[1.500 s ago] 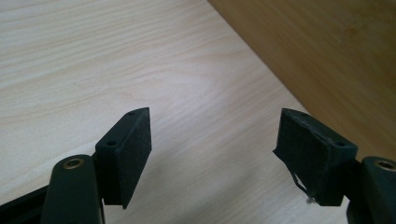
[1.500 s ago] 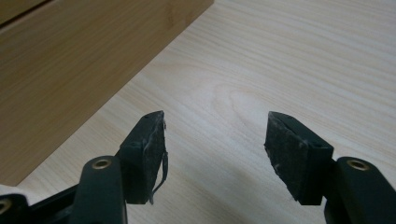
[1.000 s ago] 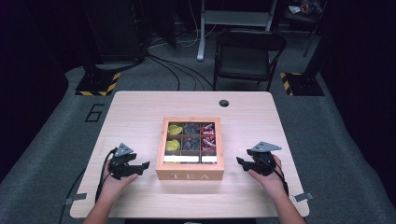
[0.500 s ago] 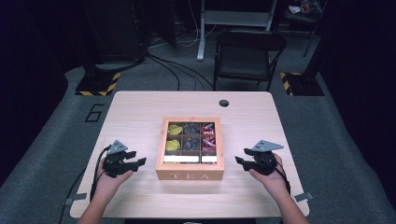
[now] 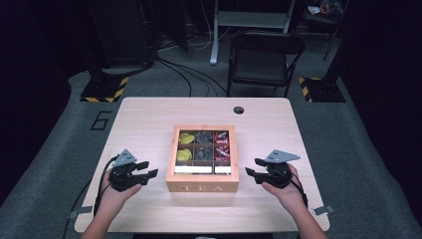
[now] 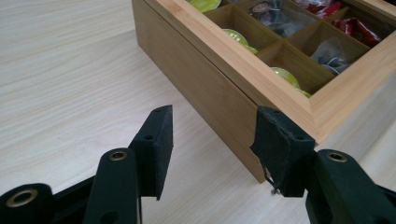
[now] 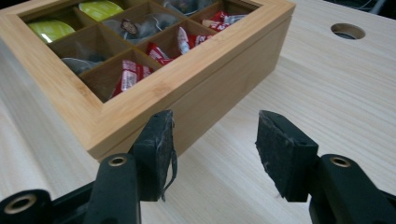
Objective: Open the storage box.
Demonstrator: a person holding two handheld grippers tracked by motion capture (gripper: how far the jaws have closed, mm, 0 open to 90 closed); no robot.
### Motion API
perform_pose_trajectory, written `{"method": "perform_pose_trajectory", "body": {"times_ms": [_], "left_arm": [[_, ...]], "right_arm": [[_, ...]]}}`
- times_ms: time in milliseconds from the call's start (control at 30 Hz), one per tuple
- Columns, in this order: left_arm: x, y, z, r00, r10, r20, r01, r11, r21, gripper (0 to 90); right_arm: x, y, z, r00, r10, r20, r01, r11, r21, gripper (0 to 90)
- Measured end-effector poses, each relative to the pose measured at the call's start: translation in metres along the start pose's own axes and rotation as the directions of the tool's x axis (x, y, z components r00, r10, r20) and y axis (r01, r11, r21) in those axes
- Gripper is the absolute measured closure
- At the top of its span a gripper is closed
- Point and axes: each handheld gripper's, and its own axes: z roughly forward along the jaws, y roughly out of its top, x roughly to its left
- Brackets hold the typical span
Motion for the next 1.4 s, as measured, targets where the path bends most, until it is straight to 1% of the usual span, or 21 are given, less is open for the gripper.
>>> {"method": "perform_pose_trajectory", "body": {"times_ms": [100,133,167,267,300,433,467,533,567,600,667,733,767,800,900,1100,1200,1267,1300,1333,1400], "left_arm": [[-0.003,-0.003,0.0,1.0,0.006,0.001,-0.006,1.0,-0.007,47.6],[-0.004,-0.004,-0.001,0.9999,0.004,0.013,-0.004,1.0,-0.002,47.5],[-0.004,-0.004,-0.001,0.9999,0.004,0.013,-0.004,1.0,-0.002,47.5],[-0.007,-0.007,-0.001,0.9998,0.003,0.019,-0.003,1.0,-0.009,47.4],[-0.008,-0.008,-0.002,0.9997,0.002,0.024,-0.001,1.0,-0.007,47.5],[-0.01,-0.01,-0.004,0.999,0.004,0.044,-0.004,1.0,-0.008,47.2],[-0.012,-0.011,-0.004,0.9986,-0.011,0.052,0.012,0.9999,-0.011,47.2],[-0.013,-0.011,-0.003,0.9985,-0.014,0.054,0.015,0.9997,-0.02,47.2],[-0.013,-0.011,-0.004,0.9981,-0.004,0.062,0.004,0.9999,-0.01,47.2],[-0.014,-0.011,-0.003,0.9977,-0.002,0.067,0.003,1.0,-0.009,47.2],[-0.016,-0.012,-0.002,0.9975,0.004,0.071,-0.003,0.9999,-0.013,47.2],[-0.018,-0.012,-0.001,0.9966,0.015,0.081,-0.015,0.9999,-0.001,47.2],[-0.019,-0.012,0.0,0.9968,0.015,0.078,-0.014,0.9999,-0.009,47.2],[-0.02,-0.012,0.0,0.9958,0.016,0.09,-0.016,0.9999,0.0,47.2],[-0.022,-0.013,0.002,0.9951,0.01,0.098,-0.01,0.9999,-0.003,47.3],[-0.026,-0.015,0.006,0.9921,0.028,0.123,-0.029,0.9995,0.008,47.6],[-0.028,-0.017,0.009,0.9913,0.031,0.128,-0.033,0.9994,0.01,48.2],[-0.029,-0.017,0.011,0.9925,0.033,0.118,-0.033,0.9994,0.002,48.5],[-0.029,-0.017,0.011,0.9915,0.035,0.126,-0.037,0.9992,0.012,48.7],[-0.03,-0.017,0.012,0.9917,0.034,0.124,-0.036,0.9993,0.008,49.1],[-0.03,-0.018,0.012,0.9913,0.037,0.126,-0.039,0.9992,0.013,49.2]], "right_arm": [[0.002,0.0,0.0,0.9999,-0.009,-0.008,0.009,1.0,0.001,46.3],[0.004,0.0,-0.001,0.9997,-0.018,-0.013,0.018,0.9998,-0.002,46.7],[0.005,0.0,-0.001,0.9996,-0.021,-0.018,0.021,0.9998,0.0,46.8],[0.007,-0.001,-0.002,0.9993,-0.026,-0.026,0.026,0.9997,0.0,46.8],[0.008,-0.001,-0.003,0.9995,-0.016,-0.028,0.016,0.9999,0.001,46.8],[0.01,-0.001,-0.005,0.9988,-0.022,-0.043,0.022,0.9997,-0.004,46.8],[0.011,-0.001,-0.005,0.9985,-0.031,-0.044,0.03,0.9995,-0.009,46.8],[0.012,-0.001,-0.005,0.9985,-0.033,-0.044,0.033,0.9994,-0.006,46.8],[0.012,-0.001,-0.006,0.9979,-0.039,-0.051,0.039,0.9992,-0.005,46.8],[0.014,-0.001,-0.005,0.9982,-0.032,-0.05,0.032,0.9995,-0.006,46.7],[0.014,-0.002,-0.005,0.9974,-0.044,-0.058,0.044,0.999,-0.001,46.7],[0.017,-0.003,-0.004,0.9974,-0.039,-0.06,0.039,0.9992,-0.002,46.5],[0.017,-0.004,-0.005,0.9965,-0.051,-0.067,0.051,0.9987,0.001,46.4],[0.018,-0.004,-0.004,0.997,-0.043,-0.064,0.043,0.9991,-0.002,46.4],[0.02,-0.005,-0.004,0.9961,-0.052,-0.072,0.052,0.9986,-0.004,46.5],[0.022,-0.006,-0.003,0.9942,-0.064,-0.086,0.064,0.9979,-0.011,46.0],[0.023,-0.007,-0.002,0.9935,-0.063,-0.095,0.062,0.998,-0.013,45.7],[0.023,-0.008,-0.002,0.9927,-0.065,-0.101,0.064,0.9979,-0.014,45.5],[0.024,-0.008,-0.002,0.9931,-0.059,-0.101,0.058,0.9982,-0.013,45.5],[0.024,-0.009,-0.002,0.9914,-0.071,-0.11,0.07,0.9974,-0.014,45.5],[0.024,-0.009,-0.002,0.9914,-0.069,-0.111,0.068,0.9976,-0.014,45.4]]}}
